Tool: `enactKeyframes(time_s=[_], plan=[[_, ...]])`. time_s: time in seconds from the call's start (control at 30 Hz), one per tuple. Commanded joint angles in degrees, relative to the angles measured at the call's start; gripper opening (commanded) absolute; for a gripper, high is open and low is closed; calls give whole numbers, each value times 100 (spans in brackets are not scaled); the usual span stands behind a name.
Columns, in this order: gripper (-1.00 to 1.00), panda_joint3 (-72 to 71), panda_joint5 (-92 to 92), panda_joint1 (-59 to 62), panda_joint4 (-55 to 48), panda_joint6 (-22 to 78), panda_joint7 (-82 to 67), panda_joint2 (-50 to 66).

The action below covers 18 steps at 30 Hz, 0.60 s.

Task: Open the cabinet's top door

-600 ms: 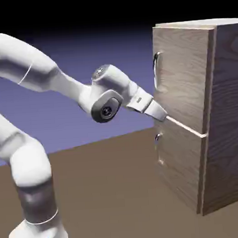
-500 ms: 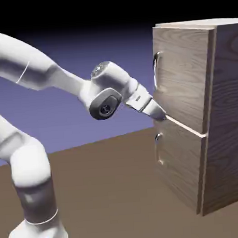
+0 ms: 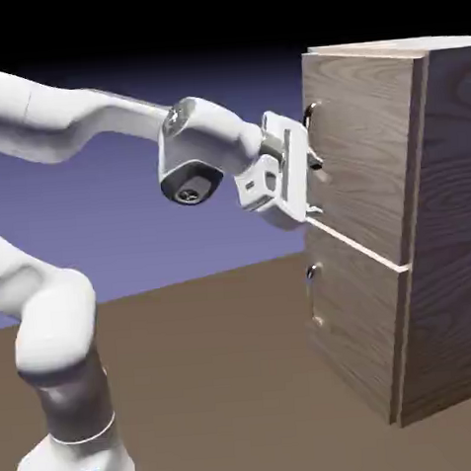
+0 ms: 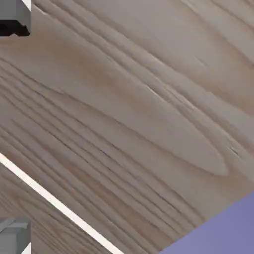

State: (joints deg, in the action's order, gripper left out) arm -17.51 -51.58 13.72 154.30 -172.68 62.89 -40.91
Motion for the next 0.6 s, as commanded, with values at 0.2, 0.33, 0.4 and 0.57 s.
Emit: enactKeyframes(time_s=[0.2,0.33,0.4,0.57], plan=[[0,-592,-1745,487,-227,45,691,-279],[0,-930,-2742,766,-356,71,1086,-439],[0,-1100,-3240,905,-421,83,1283,-518],[0,-1523,-4486,1253,-583,116,1777,-718]])
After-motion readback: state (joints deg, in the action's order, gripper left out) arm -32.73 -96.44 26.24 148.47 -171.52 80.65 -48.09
